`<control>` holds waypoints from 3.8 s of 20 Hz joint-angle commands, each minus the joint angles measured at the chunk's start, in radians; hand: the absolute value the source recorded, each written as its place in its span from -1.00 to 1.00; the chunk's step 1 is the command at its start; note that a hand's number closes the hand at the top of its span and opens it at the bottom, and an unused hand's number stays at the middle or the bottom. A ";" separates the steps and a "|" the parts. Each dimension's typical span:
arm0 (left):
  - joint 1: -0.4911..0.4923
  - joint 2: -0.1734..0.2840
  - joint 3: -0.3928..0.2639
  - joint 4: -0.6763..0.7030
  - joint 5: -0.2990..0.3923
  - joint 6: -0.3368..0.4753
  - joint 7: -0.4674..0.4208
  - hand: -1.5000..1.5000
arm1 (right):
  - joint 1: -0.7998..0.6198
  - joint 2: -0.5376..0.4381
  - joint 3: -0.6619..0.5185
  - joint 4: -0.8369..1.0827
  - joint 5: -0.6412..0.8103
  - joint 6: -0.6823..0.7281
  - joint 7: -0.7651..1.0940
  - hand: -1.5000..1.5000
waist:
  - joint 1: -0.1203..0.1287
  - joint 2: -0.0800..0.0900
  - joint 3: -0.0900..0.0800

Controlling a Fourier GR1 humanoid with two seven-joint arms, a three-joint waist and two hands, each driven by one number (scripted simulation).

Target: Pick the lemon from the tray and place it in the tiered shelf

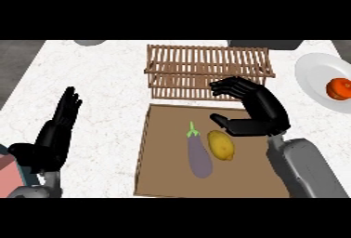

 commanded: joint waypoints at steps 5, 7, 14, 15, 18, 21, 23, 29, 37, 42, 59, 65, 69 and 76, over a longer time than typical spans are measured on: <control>-0.027 -0.045 0.018 -0.019 -0.017 0.072 0.076 0.00 | -0.143 -0.047 -0.028 0.138 -0.146 0.378 -0.036 -1.00 | -0.033 -0.002 0.000; -0.043 -0.013 0.047 -0.037 0.002 0.059 0.113 0.00 | -0.158 -0.160 -0.026 0.064 -0.158 0.475 0.027 -1.00 | -0.041 -0.006 -0.001; -0.029 -0.031 0.019 -0.038 -0.024 0.067 0.104 0.00 | -0.269 -0.310 0.112 -0.127 0.020 0.578 0.172 -1.00 | -0.051 -0.014 -0.002; -0.050 -0.006 0.043 -0.038 0.003 0.040 0.118 0.00 | -0.318 -0.331 0.117 -0.130 0.086 0.582 0.164 -1.00 | -0.043 -0.012 -0.002; -0.071 0.009 0.052 -0.047 -0.002 0.050 0.169 0.00 | -0.372 -0.359 0.185 -0.217 0.240 0.563 0.227 -1.00 | -0.043 -0.014 -0.002; -0.066 -0.009 0.039 -0.060 -0.018 0.065 0.158 0.00 | -0.392 -0.320 0.266 -0.268 0.355 0.529 0.316 -1.00 | -0.038 -0.010 -0.002; -0.046 -0.007 0.050 -0.064 -0.004 0.054 0.160 0.00 | -0.355 -0.322 0.308 -0.340 0.385 0.532 0.402 -1.00 | -0.048 -0.012 -0.002; 0.004 0.003 0.079 -0.080 0.005 0.020 0.118 0.00 | -0.283 -0.199 0.428 -0.333 0.588 0.483 0.498 -1.00 | -0.038 -0.006 -0.001; -0.050 -0.045 0.052 -0.010 -0.039 0.040 0.114 0.00 | -0.289 -0.209 0.495 -0.316 0.795 0.557 0.581 -1.00 | -0.045 -0.005 -0.001; -0.050 -0.042 0.070 -0.058 -0.052 0.028 0.151 0.00 | -0.206 -0.160 0.429 -0.248 0.920 0.525 0.462 -1.00 | -0.043 -0.005 -0.001; -0.061 -0.044 0.168 0.025 -0.034 -0.066 0.077 0.00 | -0.087 -0.077 0.339 -0.041 1.203 0.438 0.123 -1.00 | -0.044 -0.004 -0.001; -0.026 -0.103 0.097 -0.104 -0.110 -0.009 0.175 0.00 | -0.127 -0.022 0.263 0.079 1.263 0.429 0.009 -1.00 | -0.041 -0.005 -0.001; 0.016 -0.102 0.110 -0.161 -0.091 -0.039 0.204 0.00 | -0.055 0.036 0.287 0.061 1.343 0.401 0.032 -1.00 | -0.041 -0.006 -0.001; -0.055 -0.119 0.111 -0.137 -0.116 -0.021 0.234 0.00 | -0.085 -0.018 0.232 0.176 1.377 0.434 -0.095 1.00 | -0.042 -0.005 -0.001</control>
